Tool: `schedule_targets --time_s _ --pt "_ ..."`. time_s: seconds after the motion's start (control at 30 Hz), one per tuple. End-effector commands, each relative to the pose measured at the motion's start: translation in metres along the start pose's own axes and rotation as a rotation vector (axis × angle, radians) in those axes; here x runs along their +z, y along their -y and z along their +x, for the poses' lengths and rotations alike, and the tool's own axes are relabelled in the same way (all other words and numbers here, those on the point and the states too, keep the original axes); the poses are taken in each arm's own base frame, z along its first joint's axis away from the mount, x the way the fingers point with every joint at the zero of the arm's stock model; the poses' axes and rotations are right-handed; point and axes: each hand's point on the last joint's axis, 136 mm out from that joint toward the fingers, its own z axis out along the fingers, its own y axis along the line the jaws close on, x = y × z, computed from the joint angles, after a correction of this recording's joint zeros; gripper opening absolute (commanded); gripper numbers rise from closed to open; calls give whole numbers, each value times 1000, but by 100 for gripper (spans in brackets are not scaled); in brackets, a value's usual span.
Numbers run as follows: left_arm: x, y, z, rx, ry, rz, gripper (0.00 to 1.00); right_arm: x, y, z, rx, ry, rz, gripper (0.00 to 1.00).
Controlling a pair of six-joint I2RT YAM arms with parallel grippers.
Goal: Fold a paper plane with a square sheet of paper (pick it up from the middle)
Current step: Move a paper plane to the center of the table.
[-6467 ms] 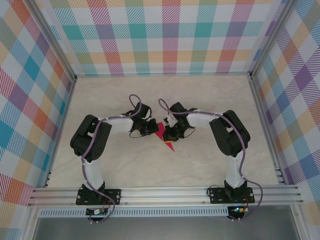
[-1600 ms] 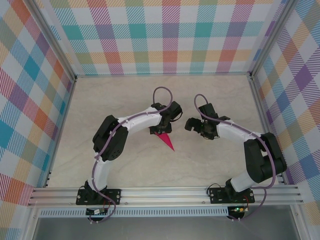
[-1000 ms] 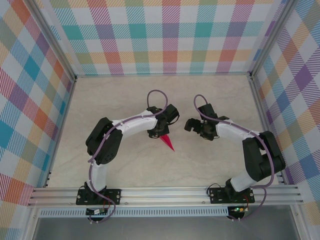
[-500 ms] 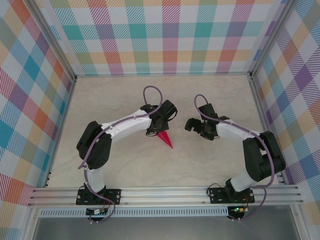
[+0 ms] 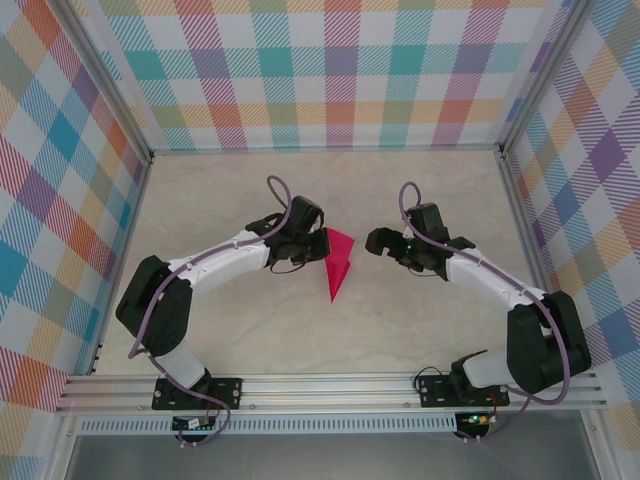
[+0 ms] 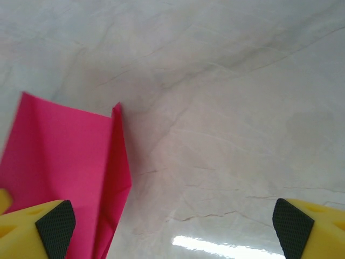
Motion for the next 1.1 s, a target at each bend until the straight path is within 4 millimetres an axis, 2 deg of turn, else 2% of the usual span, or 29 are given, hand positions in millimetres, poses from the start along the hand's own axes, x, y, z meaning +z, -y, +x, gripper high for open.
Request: schedule_targets --time_s 0.0,0.2,0.37,0.5,0.8,1.07 --pt "5 23 -9 13 32 220 0 -2 -20 8 -37 -70 -95 95" --pt "19 -9 3 -34 66 208 0 17 -32 32 -27 -190 -63 82" --pt "21 -33 7 -110 99 187 0 27 -47 44 -46 -228 -38 72" --pt "18 -54 9 -153 127 152 0 35 -59 56 -75 -251 -22 69" --pt "21 -68 17 -167 114 118 0 54 -85 86 -151 -351 -5 59" --pt "24 -72 21 -171 101 105 0 60 -92 97 -186 -366 14 57"
